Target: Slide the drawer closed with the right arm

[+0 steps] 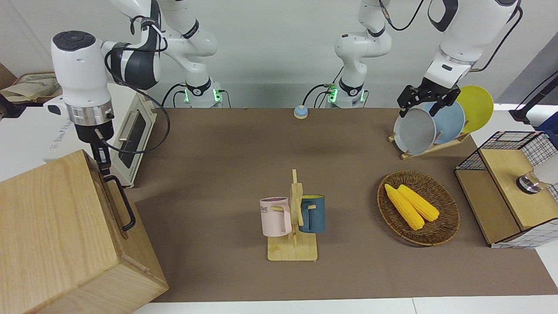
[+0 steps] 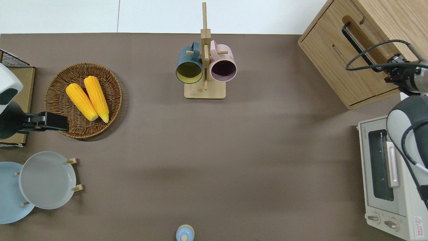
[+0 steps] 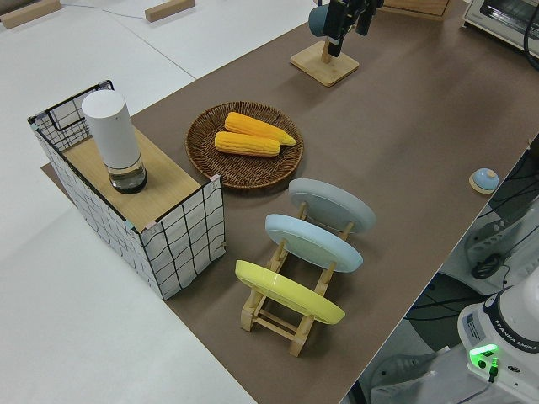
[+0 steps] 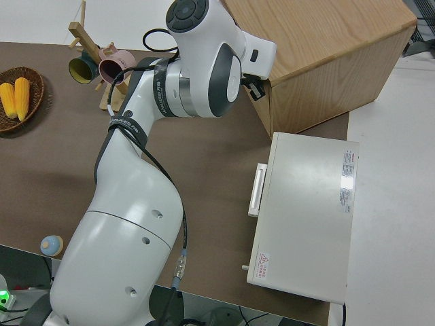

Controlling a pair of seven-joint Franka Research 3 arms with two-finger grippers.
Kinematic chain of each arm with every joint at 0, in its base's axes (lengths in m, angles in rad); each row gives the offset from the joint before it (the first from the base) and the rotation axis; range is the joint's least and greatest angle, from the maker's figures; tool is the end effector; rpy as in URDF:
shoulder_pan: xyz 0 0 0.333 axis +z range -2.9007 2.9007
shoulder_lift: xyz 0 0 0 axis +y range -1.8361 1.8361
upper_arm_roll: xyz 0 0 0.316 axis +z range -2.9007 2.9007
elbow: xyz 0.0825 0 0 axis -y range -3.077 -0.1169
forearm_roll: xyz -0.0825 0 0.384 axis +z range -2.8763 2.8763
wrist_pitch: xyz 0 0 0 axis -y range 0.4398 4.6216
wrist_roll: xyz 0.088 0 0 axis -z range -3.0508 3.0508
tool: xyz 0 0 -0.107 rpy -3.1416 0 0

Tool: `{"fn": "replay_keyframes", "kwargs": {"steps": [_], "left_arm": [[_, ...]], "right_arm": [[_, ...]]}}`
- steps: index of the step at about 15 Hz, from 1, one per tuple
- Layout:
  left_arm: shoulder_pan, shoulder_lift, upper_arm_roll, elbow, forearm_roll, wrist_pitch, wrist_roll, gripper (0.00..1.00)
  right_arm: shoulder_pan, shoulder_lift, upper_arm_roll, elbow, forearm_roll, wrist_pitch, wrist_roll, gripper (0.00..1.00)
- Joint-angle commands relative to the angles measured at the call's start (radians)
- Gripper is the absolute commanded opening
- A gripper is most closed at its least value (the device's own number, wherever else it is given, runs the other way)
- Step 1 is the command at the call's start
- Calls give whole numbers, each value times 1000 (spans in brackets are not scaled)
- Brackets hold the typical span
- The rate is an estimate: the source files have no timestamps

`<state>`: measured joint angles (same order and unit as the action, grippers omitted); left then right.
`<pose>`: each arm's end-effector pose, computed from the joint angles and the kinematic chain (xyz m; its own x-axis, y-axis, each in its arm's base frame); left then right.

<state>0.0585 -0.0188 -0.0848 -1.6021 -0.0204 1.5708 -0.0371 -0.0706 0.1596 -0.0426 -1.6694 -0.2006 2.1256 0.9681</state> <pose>0.5480 -0.0170 0.6201 0.9999 0.0108 -0.0133 0.0111 -0.9998 0.0183 0.6347 -0.0794 0.5380 0.4949 -0.8064 0.3237 -0.8242 -0.5536 -0.1189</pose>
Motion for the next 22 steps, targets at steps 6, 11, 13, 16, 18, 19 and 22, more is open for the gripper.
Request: {"fn": "replay_keyframes", "kwargs": {"steps": [6, 11, 13, 16, 18, 19, 22], "left_arm": [[-6, -7, 2, 1, 13, -5, 6, 995], [-5, -7, 4, 1, 13, -5, 5, 995], [-6, -9, 4, 1, 13, -5, 6, 995], [-6, -7, 2, 1, 13, -5, 5, 998], [-5, -9, 2, 1, 13, -5, 6, 995], [-5, -7, 4, 1, 13, -5, 5, 995], [-6, -7, 2, 1, 13, -5, 6, 995]], "right_arm": [[-6, -63, 36, 25, 53, -181, -239, 0], [15, -133, 64, 25, 125, -308, -554, 0], [15, -152, 81, 25, 125, -347, -658, 12], [17, -173, 89, 25, 145, -391, -811, 836], [15, -186, 110, 28, 148, -394, -844, 987], [14, -193, 119, 27, 150, -395, -883, 987], [11, -195, 125, 30, 176, -406, -988, 987]]}}
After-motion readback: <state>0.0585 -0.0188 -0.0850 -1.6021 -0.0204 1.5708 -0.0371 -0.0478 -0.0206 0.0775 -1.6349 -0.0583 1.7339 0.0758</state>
